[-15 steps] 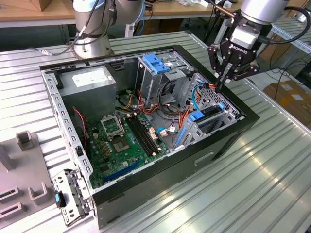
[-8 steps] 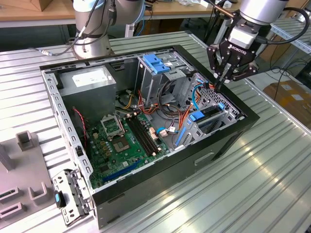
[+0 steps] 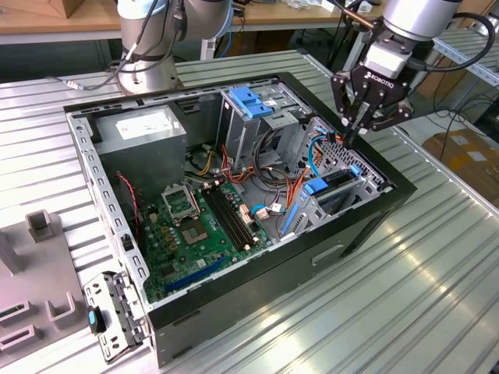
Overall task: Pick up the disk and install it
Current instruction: 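Insert the first disk wire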
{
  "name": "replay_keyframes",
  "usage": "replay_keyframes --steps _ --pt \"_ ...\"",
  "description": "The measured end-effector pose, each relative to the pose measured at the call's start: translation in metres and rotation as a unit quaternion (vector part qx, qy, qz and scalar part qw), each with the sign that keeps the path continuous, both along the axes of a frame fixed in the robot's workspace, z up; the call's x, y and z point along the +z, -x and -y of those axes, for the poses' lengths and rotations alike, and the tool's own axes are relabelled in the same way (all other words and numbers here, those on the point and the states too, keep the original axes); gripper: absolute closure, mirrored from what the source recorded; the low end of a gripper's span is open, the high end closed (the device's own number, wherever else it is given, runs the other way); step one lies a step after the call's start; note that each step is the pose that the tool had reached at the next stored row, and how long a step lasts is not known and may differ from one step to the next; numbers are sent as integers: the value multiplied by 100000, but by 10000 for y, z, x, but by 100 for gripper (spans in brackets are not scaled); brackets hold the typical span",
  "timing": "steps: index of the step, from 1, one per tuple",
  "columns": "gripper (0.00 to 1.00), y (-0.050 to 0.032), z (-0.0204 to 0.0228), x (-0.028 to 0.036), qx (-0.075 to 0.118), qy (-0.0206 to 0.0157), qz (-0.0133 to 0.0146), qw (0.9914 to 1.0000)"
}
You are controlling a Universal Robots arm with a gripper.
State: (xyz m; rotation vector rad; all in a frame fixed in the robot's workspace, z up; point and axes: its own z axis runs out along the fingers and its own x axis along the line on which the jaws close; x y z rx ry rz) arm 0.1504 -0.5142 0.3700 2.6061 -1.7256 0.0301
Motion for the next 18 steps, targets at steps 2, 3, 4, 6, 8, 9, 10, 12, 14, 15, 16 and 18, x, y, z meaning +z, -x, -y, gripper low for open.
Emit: replay_keyframes --steps 2,3,4,6,8,9,10,12,14,15,16,18 --pt "83 7 1 -1 -279 5 0 100000" --pt "83 11 2 -1 -413 3 0 99999" --pt "83 17 3 -3 -671 2 -1 99998" --pt "83 30 5 -4 -1137 3 1 99994" --pt "83 33 6 -4 -1473 7 2 99989" --pt "83 34 9 -5 -1720 4 0 99985" --pt "83 35 11 -6 -1894 -1 1 99982" --pt "83 37 15 -7 -2228 4 -1 99975" --pt "83 38 16 -8 -2628 8 -1 99965" --pt "83 39 16 -9 -3507 9 0 99938" --pt "83 39 16 -11 -4193 2 0 99912" --pt "83 39 16 -13 -5061 7 1 99872"
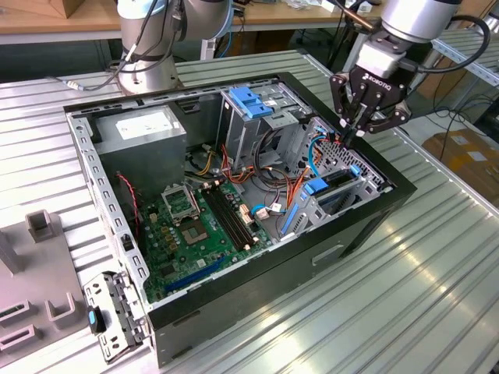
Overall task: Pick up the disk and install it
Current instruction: 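Insert the first disk wire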
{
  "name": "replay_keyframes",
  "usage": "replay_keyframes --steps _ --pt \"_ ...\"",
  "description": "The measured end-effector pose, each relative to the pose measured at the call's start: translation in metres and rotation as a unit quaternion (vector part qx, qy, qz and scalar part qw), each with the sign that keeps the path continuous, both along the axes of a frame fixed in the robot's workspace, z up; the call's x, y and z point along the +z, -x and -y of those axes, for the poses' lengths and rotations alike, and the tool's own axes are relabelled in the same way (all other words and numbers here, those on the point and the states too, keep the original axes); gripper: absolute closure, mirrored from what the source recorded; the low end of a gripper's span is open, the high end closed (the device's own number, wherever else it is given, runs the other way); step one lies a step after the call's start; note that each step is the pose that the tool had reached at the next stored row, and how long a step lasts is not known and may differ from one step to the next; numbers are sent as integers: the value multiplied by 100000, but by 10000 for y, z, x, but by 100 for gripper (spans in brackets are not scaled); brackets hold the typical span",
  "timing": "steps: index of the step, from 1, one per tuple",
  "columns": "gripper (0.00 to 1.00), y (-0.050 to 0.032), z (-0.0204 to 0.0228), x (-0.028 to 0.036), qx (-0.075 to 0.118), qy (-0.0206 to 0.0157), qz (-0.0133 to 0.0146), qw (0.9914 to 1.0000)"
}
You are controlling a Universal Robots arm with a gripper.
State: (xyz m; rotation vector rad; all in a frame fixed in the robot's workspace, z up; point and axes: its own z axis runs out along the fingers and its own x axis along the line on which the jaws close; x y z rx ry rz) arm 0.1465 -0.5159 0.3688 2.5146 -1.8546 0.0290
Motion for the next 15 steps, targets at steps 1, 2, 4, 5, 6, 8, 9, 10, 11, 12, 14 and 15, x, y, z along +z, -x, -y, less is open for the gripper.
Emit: replay_keyframes --steps 1,2,4,5,6,8,9,10,11,12,14,15 --pt "83 0 0 -1 -445 -4 -1 99999" --pt "83 0 0 -2 -851 -7 -1 99996" --pt "83 0 0 -4 -1741 -4 -2 99985" --pt "83 0 0 -5 -2214 -5 -1 99975" --pt "83 0 0 -6 -2564 -5 0 99967" --pt "83 0 0 -9 -3357 -3 -1 99944" --pt "83 0 0 -11 -4007 -5 -2 99920" --pt "83 0 0 -13 -4478 -4 0 99900" --pt "83 0 0 -14 -4803 -4 1 99885" --pt "83 0 0 -16 -5273 -5 0 99861" --pt "83 0 0 -19 -6248 -3 0 99805" --pt "83 0 0 -20 -6625 -3 0 99780"
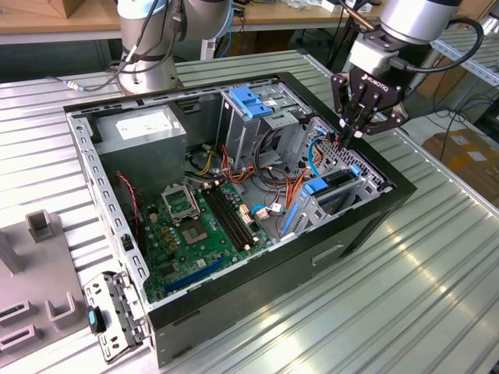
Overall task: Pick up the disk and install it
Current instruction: 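Insert the first disk wire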
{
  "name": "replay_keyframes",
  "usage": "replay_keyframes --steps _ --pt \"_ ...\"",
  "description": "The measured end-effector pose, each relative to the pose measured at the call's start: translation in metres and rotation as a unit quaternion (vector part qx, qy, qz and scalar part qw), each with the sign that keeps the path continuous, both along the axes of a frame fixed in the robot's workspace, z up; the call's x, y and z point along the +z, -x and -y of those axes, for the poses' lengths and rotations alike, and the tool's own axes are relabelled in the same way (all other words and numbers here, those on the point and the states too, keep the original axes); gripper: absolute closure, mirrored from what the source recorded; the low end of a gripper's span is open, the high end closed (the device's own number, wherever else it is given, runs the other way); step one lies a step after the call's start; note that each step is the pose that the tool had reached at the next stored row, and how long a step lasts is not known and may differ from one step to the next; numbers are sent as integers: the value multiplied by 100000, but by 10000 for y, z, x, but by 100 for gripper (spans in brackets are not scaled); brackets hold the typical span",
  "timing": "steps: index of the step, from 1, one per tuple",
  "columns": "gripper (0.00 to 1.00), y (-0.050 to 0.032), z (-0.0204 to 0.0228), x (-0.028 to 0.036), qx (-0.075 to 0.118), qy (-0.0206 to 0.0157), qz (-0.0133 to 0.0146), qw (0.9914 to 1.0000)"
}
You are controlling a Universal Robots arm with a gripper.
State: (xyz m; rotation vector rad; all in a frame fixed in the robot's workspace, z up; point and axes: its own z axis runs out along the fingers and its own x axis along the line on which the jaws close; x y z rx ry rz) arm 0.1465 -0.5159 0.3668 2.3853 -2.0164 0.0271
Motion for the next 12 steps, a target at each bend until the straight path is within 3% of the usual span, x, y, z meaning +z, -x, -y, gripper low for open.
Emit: replay_keyframes --steps 5,7,12 --pt "83 0 0 -7 -2023 -2 -1 99980" --pt "83 0 0 -10 -3507 5 0 99938" --pt "83 0 0 -12 -5001 -2 0 99875"
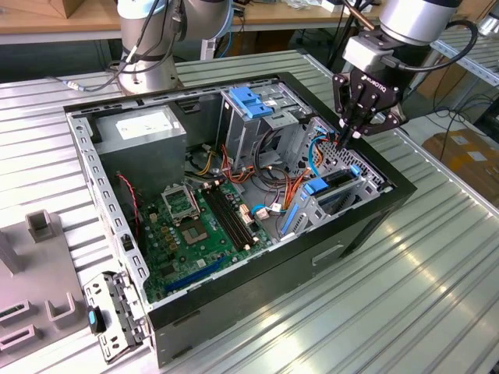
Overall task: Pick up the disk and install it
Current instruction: 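Insert the first disk wire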
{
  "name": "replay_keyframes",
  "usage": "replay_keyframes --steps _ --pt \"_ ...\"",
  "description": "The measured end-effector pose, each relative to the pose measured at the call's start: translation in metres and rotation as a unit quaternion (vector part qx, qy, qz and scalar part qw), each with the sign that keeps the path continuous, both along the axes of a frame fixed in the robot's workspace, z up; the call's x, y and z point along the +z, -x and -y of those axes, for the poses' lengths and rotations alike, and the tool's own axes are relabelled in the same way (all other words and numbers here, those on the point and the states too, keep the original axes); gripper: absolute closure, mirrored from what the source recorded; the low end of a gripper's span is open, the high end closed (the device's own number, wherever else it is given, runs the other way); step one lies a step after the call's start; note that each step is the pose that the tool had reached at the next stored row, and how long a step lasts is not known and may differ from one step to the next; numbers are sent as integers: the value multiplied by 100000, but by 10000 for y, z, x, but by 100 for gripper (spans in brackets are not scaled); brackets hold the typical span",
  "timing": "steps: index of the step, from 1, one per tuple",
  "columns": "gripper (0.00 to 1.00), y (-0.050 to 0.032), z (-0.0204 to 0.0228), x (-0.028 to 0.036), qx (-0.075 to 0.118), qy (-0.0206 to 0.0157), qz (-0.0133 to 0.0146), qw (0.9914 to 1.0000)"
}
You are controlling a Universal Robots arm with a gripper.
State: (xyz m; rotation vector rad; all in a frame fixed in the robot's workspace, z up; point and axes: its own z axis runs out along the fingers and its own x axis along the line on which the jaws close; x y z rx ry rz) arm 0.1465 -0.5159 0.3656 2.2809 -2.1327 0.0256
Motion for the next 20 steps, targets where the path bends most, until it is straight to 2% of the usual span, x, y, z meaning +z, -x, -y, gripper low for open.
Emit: replay_keyframes --steps 15,18,20 --pt "83 0 0 0 -152 -2 1 100000" --pt "83 3 0 -1 -690 -7 -2 99998" --pt "83 6 0 -1 -2724 1 0 99963"
